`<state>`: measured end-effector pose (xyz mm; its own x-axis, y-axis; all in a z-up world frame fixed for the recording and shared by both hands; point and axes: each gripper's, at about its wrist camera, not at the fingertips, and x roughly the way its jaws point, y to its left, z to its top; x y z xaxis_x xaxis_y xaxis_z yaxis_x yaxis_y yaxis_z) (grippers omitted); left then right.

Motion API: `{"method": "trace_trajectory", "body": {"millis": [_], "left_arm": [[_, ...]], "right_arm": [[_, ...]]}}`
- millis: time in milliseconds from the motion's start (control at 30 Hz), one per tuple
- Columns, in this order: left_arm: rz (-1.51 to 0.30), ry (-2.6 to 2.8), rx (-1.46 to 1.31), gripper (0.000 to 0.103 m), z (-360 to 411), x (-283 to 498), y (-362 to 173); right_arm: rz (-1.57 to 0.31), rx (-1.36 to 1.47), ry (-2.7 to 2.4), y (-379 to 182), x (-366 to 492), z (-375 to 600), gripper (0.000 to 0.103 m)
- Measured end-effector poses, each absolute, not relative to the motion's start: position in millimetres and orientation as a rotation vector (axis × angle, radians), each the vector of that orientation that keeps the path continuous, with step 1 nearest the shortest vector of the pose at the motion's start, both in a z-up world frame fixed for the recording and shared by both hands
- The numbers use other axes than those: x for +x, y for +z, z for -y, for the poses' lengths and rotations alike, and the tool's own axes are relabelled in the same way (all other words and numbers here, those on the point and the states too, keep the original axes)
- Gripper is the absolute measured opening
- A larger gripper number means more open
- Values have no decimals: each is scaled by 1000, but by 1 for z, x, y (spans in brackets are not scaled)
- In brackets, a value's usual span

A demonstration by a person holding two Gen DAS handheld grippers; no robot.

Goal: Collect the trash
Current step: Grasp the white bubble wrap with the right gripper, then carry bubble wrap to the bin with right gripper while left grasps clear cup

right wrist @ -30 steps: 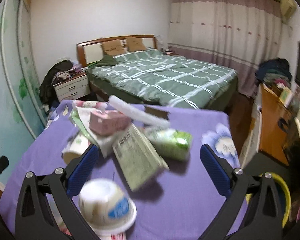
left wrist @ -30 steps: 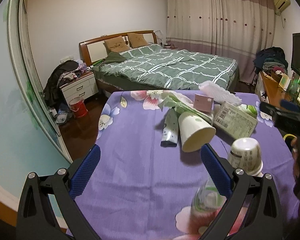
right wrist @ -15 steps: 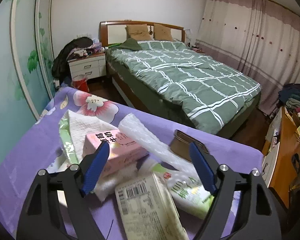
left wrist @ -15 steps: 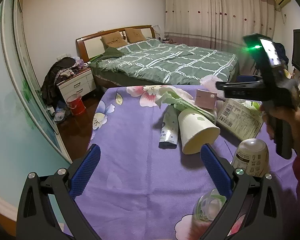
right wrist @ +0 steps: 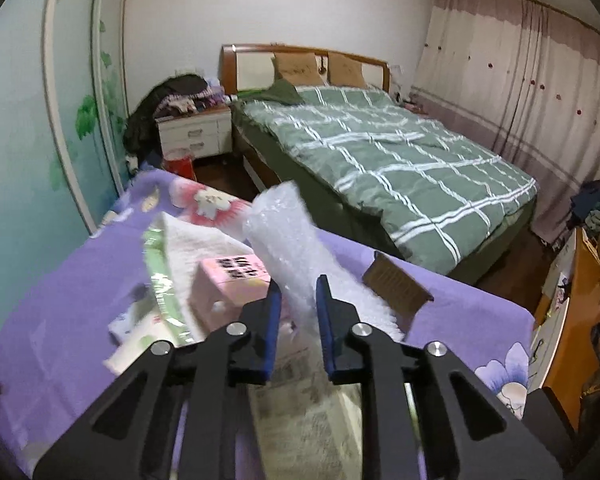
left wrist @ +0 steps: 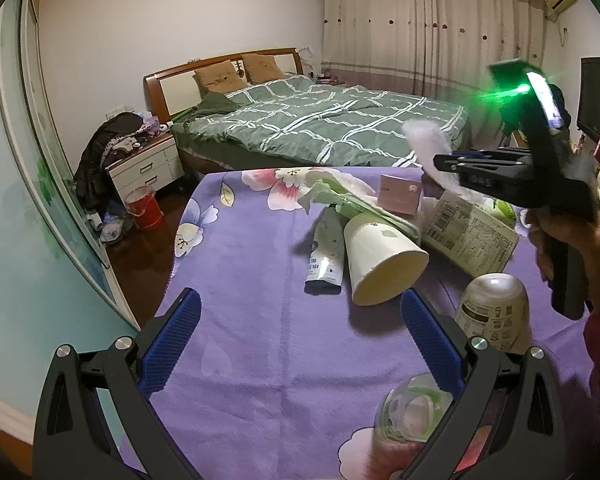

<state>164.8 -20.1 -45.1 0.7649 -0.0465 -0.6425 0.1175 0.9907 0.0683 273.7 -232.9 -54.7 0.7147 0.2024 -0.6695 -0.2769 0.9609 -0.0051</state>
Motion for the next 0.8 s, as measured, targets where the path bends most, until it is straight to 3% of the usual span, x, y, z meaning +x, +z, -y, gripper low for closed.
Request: {"method": "trace_trajectory", "body": {"millis": [400, 800], "left_arm": [[-675, -146, 108, 98, 26, 137, -39], [-710, -210, 114, 98, 46, 116, -58]], "right_arm": [[-565, 34, 316, 12, 163, 256, 12], [-489, 164, 68, 17, 70, 342, 12]]}}
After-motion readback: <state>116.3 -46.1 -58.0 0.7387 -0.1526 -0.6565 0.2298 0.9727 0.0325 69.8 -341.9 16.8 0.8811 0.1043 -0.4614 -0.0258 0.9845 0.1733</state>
